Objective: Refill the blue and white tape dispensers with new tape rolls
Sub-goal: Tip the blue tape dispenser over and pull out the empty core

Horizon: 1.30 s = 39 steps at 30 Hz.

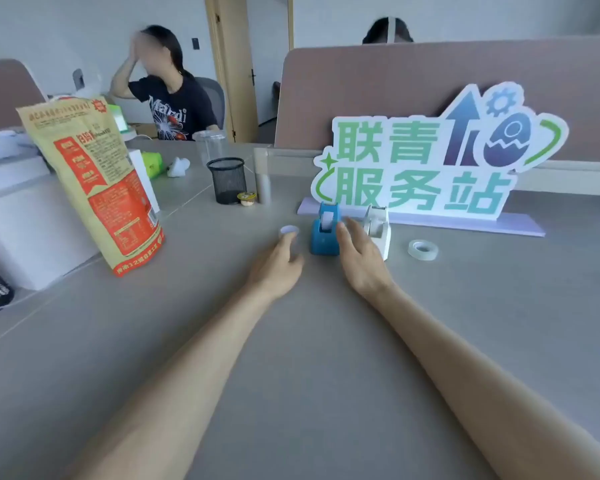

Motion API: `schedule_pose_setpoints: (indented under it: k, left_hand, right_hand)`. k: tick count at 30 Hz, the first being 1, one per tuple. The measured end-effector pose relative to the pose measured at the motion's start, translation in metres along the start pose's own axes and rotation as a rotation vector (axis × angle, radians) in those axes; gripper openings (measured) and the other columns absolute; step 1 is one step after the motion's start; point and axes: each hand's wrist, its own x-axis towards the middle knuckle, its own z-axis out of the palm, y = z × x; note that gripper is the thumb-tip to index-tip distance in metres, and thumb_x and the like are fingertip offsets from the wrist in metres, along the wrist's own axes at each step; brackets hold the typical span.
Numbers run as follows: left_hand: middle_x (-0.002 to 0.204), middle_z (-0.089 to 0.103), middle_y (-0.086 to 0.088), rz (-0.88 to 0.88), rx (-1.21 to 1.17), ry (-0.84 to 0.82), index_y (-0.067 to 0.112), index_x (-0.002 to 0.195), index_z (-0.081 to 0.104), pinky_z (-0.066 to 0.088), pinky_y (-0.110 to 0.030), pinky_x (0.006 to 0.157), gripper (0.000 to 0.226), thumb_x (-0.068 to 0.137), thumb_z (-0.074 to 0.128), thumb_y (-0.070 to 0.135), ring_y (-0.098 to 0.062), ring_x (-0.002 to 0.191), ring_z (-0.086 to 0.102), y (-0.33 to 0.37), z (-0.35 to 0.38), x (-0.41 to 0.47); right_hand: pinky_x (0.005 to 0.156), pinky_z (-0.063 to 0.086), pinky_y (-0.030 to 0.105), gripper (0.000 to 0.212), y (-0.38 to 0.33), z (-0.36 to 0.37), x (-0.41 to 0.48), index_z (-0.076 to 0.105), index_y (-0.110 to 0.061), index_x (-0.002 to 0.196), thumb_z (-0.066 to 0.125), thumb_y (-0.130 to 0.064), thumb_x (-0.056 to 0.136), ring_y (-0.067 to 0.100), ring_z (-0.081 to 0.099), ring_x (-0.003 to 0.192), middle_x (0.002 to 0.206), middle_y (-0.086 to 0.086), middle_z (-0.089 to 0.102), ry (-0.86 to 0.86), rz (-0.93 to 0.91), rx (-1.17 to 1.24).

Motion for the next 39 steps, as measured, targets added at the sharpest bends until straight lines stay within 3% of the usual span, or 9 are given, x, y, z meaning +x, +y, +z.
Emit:
schedule_pose_setpoints:
  k: [4,7,12,16,20,26,31,36,39]
  left_hand:
    - [0.144,0.048,-0.003,0.035,0.220,-0.083,0.028,0.148,0.021,0.038,-0.040,0.106,0.062,0.089,0.043,0.028,-0.031,0.130,0.047,0.008,0.004,0.001]
    - [0.136,0.053,0.000,0.112,0.277,-0.085,0.027,0.135,0.035,0.033,-0.037,0.091,0.049,0.087,0.042,0.028,-0.030,0.125,0.048,0.008,0.007,0.005]
    - [0.131,0.055,-0.003,0.146,0.306,-0.109,0.023,0.124,0.041,0.031,-0.034,0.085,0.038,0.087,0.040,0.025,-0.031,0.117,0.050,0.010,0.004,-0.003]
    - [0.144,0.045,-0.006,0.172,0.352,-0.142,0.020,0.138,0.034,0.031,-0.035,0.090,0.048,0.090,0.035,0.021,-0.032,0.121,0.046,0.016,0.001,-0.017]
    - [0.155,0.033,-0.003,0.177,0.371,-0.185,0.024,0.150,0.022,0.028,-0.034,0.103,0.057,0.094,0.032,0.025,-0.029,0.134,0.037,0.017,-0.006,-0.041]
    - [0.146,0.043,-0.004,0.261,0.342,-0.217,0.030,0.147,0.028,0.027,-0.033,0.102,0.051,0.096,0.032,0.030,-0.027,0.129,0.041,0.014,-0.015,-0.084]
    - [0.140,0.046,0.005,0.386,0.255,-0.205,0.040,0.139,0.044,0.036,-0.027,0.104,0.049,0.094,0.039,0.020,-0.015,0.127,0.047,0.007,-0.028,-0.115]
    - [0.122,0.061,0.007,0.443,0.127,-0.150,0.033,0.112,0.066,0.042,-0.028,0.100,0.042,0.091,0.040,0.008,-0.007,0.115,0.054,0.004,-0.026,-0.112]
    - [0.115,0.064,0.004,0.300,0.031,-0.094,0.026,0.108,0.062,0.047,-0.030,0.088,0.033,0.094,0.037,0.011,-0.013,0.103,0.059,0.000,-0.025,-0.100]
  right_hand:
    - [0.105,0.028,0.027,0.052,0.006,0.002,0.002,0.038,-0.035,0.145,0.029,-0.053,0.097,0.014,0.036,0.140,0.151,-0.008,0.043,-0.109,0.062,-0.055]
    - [0.113,0.023,0.029,0.051,0.012,0.006,0.007,0.036,-0.039,0.145,0.031,-0.053,0.096,0.008,0.031,0.143,0.154,-0.013,0.037,-0.116,0.075,-0.059]
    - [0.106,0.031,0.031,0.049,0.007,0.006,0.006,0.034,-0.040,0.145,0.035,-0.048,0.097,0.019,0.041,0.136,0.146,-0.002,0.048,-0.088,0.103,-0.142]
    - [0.099,0.032,0.031,0.061,0.005,0.003,-0.002,0.022,-0.030,0.150,0.037,-0.052,0.095,0.025,0.045,0.133,0.141,-0.001,0.054,-0.076,0.133,-0.156]
    - [0.095,0.038,0.032,0.044,-0.003,-0.002,-0.023,0.050,-0.022,0.129,0.039,-0.048,0.096,0.025,0.052,0.123,0.128,0.002,0.061,-0.049,0.131,-0.137]
    - [0.096,0.039,0.031,0.045,-0.003,-0.021,-0.063,0.055,-0.023,0.128,0.045,-0.050,0.093,0.018,0.054,0.116,0.122,-0.002,0.061,-0.051,0.171,-0.086]
    - [0.100,0.048,0.043,0.035,0.001,-0.033,-0.084,0.066,-0.022,0.097,0.044,-0.049,0.091,0.019,0.066,0.100,0.107,0.004,0.070,0.030,0.194,0.078]
    - [0.085,0.048,0.029,0.051,0.000,-0.026,-0.084,0.060,-0.019,0.114,0.064,-0.057,0.080,0.017,0.062,0.096,0.106,-0.002,0.066,0.025,0.114,-0.146]
    - [0.087,0.051,0.032,0.063,0.001,-0.020,-0.080,0.056,-0.020,0.122,0.075,-0.051,0.070,0.017,0.061,0.098,0.111,-0.004,0.061,0.034,0.025,-0.277]
